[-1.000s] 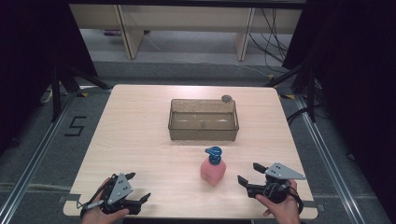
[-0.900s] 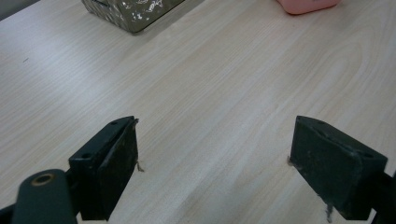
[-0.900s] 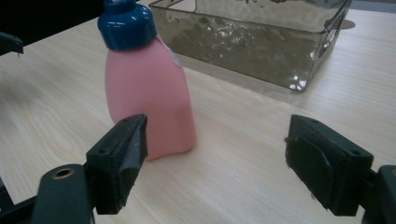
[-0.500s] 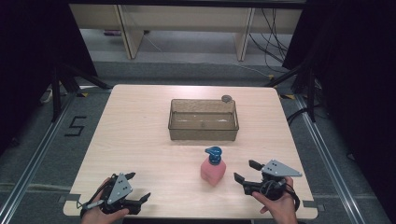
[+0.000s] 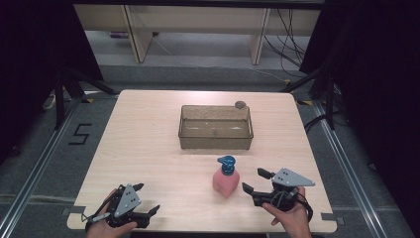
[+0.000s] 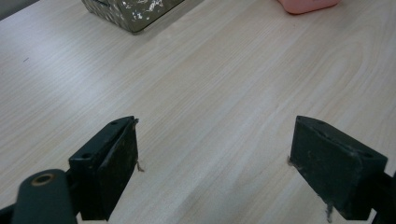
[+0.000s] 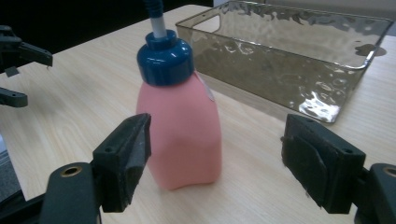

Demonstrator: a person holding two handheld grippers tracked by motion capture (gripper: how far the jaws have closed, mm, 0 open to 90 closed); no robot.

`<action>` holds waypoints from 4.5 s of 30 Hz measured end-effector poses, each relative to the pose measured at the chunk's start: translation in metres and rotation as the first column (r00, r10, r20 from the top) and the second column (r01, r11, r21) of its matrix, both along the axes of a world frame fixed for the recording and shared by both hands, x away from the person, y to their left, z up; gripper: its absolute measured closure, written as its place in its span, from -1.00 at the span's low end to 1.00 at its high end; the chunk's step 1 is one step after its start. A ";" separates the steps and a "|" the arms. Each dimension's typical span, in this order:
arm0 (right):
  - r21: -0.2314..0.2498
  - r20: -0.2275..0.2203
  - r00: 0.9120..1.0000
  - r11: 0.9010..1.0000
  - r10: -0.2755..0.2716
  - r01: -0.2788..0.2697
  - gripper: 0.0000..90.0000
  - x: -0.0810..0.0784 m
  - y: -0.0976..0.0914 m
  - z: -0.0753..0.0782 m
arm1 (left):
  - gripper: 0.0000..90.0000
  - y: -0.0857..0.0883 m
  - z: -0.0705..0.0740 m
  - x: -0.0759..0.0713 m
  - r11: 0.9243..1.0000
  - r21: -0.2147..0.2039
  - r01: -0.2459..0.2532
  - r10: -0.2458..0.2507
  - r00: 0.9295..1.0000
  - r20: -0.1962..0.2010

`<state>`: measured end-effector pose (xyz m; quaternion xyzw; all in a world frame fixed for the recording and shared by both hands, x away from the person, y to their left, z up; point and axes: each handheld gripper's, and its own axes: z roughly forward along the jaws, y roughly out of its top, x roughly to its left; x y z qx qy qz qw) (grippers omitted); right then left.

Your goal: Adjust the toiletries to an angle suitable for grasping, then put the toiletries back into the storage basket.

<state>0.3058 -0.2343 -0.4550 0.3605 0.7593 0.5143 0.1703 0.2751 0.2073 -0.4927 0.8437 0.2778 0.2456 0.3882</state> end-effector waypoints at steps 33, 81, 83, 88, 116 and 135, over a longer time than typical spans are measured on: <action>-0.011 0.068 0.994 0.996 0.091 -0.091 -0.36 0.019 0.035 0.010 | -0.67 0.000 -0.001 0.000 1.000 -0.006 -0.009 0.009 1.000 0.012; -0.004 0.044 0.991 0.992 0.127 -0.127 -0.23 0.041 0.060 0.006 | -0.67 -0.002 0.000 0.001 1.000 -0.008 -0.003 0.003 1.000 0.004; -0.009 0.056 0.989 0.990 0.140 -0.139 -0.23 0.044 0.061 0.005 | -0.67 -0.002 0.000 0.001 1.000 -0.010 -0.005 0.005 1.000 0.007; -0.014 0.052 0.989 0.991 0.135 -0.135 -0.18 0.047 0.063 0.003 | -0.67 -0.003 0.000 0.001 1.000 -0.013 0.005 -0.005 1.000 0.002; -0.038 0.083 0.988 0.991 0.133 -0.130 0.18 0.043 0.065 0.003 | -0.67 -0.003 0.001 0.000 1.000 -0.029 0.000 0.001 1.000 0.017; -0.044 0.106 0.988 0.993 0.110 -0.106 0.19 0.041 0.067 0.014 | -0.67 -0.002 0.000 0.000 1.000 0.001 -0.004 0.004 1.000 0.019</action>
